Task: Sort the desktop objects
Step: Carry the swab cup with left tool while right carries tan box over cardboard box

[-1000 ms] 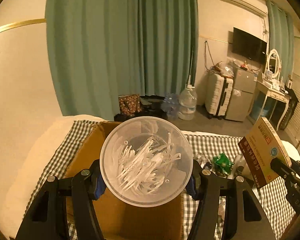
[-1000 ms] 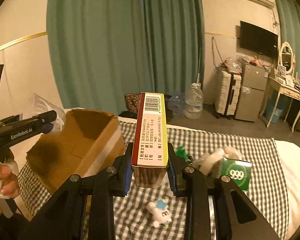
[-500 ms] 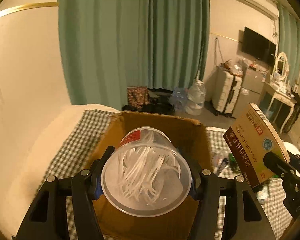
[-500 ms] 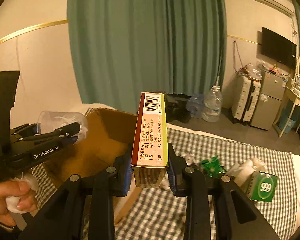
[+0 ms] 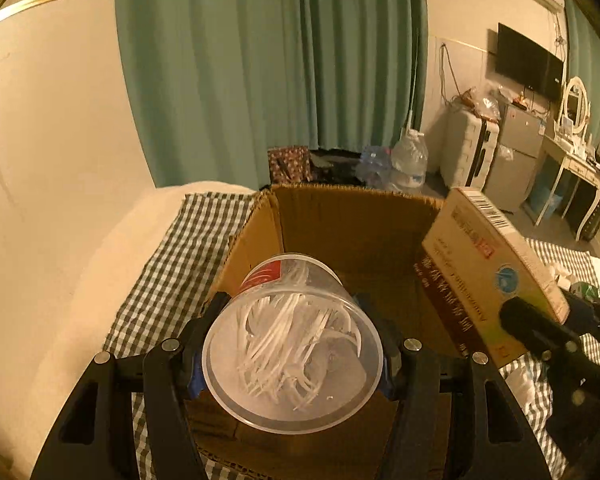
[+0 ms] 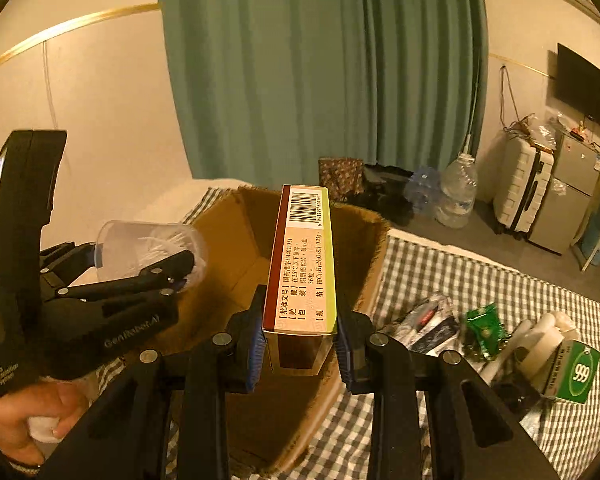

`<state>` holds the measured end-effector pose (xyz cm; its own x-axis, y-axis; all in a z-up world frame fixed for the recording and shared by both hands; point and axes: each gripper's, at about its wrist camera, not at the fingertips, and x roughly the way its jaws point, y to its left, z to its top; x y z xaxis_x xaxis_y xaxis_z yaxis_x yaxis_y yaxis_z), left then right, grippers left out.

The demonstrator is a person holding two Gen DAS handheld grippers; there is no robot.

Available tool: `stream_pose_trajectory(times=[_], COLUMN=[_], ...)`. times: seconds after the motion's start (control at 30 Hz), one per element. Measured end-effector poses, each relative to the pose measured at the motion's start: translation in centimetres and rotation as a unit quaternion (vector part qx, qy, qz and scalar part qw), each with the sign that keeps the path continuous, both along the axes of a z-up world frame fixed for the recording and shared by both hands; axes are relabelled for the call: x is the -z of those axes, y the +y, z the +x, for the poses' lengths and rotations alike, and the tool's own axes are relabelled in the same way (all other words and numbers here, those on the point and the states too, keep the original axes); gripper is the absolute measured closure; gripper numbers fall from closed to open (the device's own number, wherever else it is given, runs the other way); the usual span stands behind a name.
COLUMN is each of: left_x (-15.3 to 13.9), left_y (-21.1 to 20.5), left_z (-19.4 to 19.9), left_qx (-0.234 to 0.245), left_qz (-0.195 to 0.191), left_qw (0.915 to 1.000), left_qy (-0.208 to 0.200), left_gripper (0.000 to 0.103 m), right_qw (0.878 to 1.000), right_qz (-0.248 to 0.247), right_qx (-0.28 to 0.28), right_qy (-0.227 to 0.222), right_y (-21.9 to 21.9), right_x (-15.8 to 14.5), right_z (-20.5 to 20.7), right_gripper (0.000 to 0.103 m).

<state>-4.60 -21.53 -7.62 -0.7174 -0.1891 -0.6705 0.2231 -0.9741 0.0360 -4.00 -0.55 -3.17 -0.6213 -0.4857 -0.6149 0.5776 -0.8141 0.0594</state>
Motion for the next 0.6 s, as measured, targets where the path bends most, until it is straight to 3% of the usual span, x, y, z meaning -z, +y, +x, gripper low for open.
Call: stream_pose_trajectory(times=[0.33, 0.6], left_x=[3.4, 4.9], left_y=[-1.6, -1.4], left_z=[-2.3, -2.9], left_qx=[-0.023, -0.027], left_qz=[0.043, 0.047], left_qw=[0.9970, 0.9938], left_qy=[-0.060, -0.097], left_gripper=[0.040, 0.040], right_qw=[0.998, 0.993], right_qz=[0.043, 0.085], right_qx=[-0.014, -0.018], right_qy=[-0.046, -0.082], right_y=[-2.4, -4.0], right_x=[3.4, 5.7], right_z=[-1.6, -2.9], right_gripper=[0.073, 0.073])
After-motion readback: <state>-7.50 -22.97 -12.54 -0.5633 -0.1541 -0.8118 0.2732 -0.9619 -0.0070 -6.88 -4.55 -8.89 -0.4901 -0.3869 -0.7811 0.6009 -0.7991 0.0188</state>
